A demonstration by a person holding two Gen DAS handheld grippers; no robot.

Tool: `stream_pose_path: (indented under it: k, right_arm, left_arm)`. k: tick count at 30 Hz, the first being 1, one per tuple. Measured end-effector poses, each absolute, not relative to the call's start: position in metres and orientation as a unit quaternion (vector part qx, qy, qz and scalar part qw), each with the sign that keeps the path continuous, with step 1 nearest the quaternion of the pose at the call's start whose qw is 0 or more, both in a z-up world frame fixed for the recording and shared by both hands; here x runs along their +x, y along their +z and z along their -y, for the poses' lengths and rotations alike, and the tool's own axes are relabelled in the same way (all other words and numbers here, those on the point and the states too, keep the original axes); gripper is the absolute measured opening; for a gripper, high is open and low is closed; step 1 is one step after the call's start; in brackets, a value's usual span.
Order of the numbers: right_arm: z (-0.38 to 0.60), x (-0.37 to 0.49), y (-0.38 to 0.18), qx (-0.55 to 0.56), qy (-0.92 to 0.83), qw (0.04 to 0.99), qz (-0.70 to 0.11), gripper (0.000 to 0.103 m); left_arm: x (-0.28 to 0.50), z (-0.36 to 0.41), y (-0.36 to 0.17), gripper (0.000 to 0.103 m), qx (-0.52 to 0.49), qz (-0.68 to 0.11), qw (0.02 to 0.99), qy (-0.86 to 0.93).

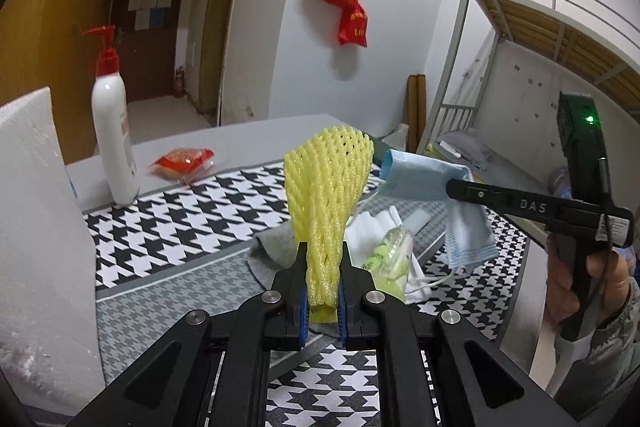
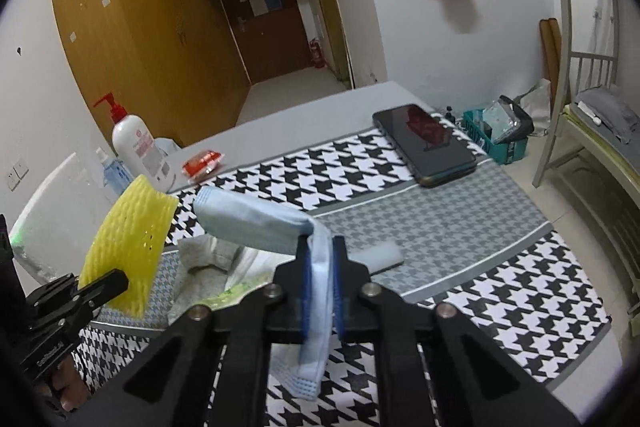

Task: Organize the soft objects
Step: 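Lift the yellow net with the left gripper while the right gripper grasps the blue mask, then carry the yellow net into the white foam box and open the left gripper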

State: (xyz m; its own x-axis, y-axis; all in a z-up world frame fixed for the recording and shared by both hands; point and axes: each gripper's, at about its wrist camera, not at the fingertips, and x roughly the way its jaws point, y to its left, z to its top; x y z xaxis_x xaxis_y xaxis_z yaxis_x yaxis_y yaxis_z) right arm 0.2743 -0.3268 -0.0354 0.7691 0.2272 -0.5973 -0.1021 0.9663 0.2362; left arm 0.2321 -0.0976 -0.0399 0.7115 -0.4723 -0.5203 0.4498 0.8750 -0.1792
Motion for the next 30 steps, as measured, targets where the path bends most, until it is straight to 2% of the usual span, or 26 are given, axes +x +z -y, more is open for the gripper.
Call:
stream_pose_path:
  k: [8, 21, 30]
  right_arm:
    - [0.327, 0.260, -0.013, 0.096, 0.085, 0.948, -0.292, 0.012]
    - [0.322, 0.246, -0.031, 0.093, 0.066, 0.949, -0.293, 0.012]
    - [0.306, 0.228, -0.010, 0.091, 0.081, 0.958, -0.258, 0.012]
  left_arm:
    - [0.225, 0.095, -0.032, 0.011, -0.011, -0.254, 0.938, -0.235]
    - [0.218, 0.089, -0.024, 0.011, -0.016, -0.233, 0.947, -0.220]
    - [0.199, 0.084, 0.001, 0.011, -0.006, -0.202, 0.960, -0.195]
